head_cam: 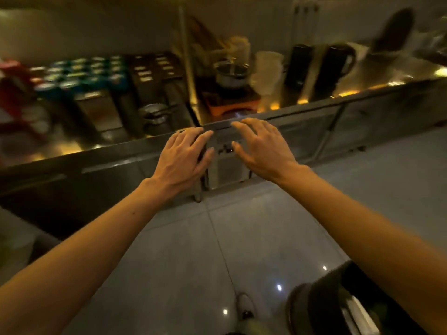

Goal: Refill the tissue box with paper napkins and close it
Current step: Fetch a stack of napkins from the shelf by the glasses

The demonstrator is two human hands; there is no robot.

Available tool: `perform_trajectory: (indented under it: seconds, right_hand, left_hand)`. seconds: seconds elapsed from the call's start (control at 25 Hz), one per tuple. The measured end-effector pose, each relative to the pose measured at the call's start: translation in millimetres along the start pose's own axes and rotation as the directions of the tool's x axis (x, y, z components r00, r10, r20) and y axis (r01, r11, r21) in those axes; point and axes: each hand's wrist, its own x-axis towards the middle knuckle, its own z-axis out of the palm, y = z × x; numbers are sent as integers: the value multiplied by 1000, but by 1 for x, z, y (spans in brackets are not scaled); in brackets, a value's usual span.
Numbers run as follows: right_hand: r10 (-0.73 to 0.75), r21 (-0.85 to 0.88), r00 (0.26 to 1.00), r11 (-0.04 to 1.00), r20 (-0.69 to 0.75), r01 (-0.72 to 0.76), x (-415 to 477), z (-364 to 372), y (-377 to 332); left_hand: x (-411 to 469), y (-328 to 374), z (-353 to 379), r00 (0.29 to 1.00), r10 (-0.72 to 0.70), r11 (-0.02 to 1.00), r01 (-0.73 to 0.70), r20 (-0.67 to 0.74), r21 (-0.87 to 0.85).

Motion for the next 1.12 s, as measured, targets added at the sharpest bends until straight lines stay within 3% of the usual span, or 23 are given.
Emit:
perform_trajectory:
  seconds: [0.24, 0.44, 0.76, 1.12]
  right_hand:
    - [-321, 170, 947, 932, -30, 321, 127, 29, -15]
    - [-461, 311, 881, 826, -106, 470, 209, 44, -52]
    - [-539, 383, 809, 713, -235, 587, 345, 72, -140]
    - [-503, 357, 819, 738, -274, 573, 512, 102, -229]
  left_hand:
    - [15, -61, -27, 948, -306, 939, 316, -93, 132]
    - [17, -105, -60, 886, -427, 868, 457, -179, 196]
    - [46, -229, -101, 827, -464, 796, 546, -317, 261]
    - [111, -417, -160, 836, -373, 834, 492, -402, 249]
